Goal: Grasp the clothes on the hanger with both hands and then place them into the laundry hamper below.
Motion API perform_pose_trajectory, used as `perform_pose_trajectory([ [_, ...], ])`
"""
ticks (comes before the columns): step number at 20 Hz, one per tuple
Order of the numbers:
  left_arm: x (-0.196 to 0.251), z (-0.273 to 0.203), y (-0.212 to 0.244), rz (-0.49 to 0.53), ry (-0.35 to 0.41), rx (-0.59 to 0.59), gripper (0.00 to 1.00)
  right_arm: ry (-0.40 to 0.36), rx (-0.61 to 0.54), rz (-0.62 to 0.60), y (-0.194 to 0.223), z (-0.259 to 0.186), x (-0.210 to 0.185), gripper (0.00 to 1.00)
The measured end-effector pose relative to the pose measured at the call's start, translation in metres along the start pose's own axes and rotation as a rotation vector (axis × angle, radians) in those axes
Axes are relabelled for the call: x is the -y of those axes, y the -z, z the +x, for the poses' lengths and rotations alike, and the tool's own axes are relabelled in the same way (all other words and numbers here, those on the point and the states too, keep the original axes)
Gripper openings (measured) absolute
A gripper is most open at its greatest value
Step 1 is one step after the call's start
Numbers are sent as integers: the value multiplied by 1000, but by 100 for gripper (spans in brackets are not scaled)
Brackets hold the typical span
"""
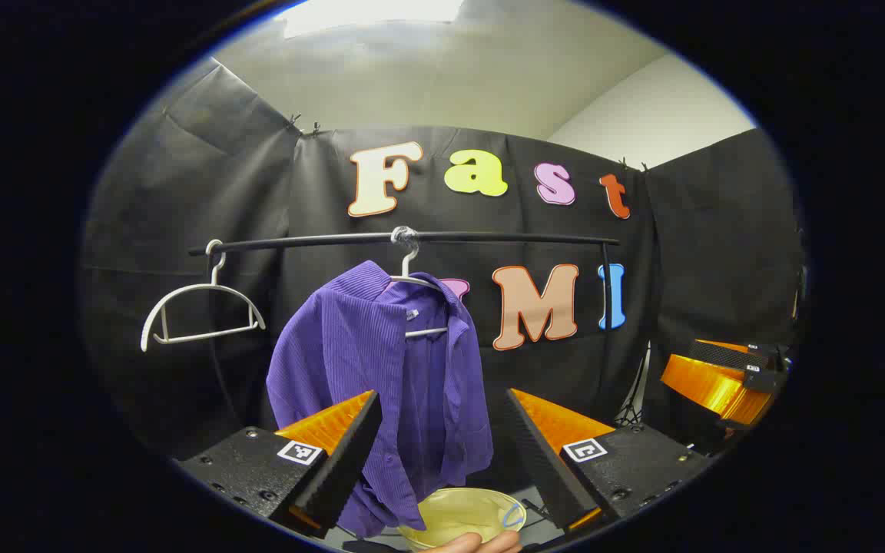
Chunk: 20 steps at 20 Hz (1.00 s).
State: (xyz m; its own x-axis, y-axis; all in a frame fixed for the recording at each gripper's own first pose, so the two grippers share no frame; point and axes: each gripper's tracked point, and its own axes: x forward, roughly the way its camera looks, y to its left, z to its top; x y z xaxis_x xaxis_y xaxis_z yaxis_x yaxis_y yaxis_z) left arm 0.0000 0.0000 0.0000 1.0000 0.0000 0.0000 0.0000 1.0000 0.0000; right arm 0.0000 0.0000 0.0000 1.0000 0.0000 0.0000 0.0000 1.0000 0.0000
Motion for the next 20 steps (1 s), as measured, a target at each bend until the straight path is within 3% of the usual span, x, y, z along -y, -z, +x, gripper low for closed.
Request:
perform_pose_trajectory([
  [7,-14,25,17,-1,-42,-33,97,8,0,27,8,49,-1,98],
  [13,-43,56,40,16,-159,-39,97,-71,-40,32,43,99,-29,98],
  [17,-55,73,44,79,-230,-11,98,-117,-93,32,73,135,-51,98],
  [20,-68,90,47,34,-293,18,96,-147,-121,33,91,165,-59,98],
])
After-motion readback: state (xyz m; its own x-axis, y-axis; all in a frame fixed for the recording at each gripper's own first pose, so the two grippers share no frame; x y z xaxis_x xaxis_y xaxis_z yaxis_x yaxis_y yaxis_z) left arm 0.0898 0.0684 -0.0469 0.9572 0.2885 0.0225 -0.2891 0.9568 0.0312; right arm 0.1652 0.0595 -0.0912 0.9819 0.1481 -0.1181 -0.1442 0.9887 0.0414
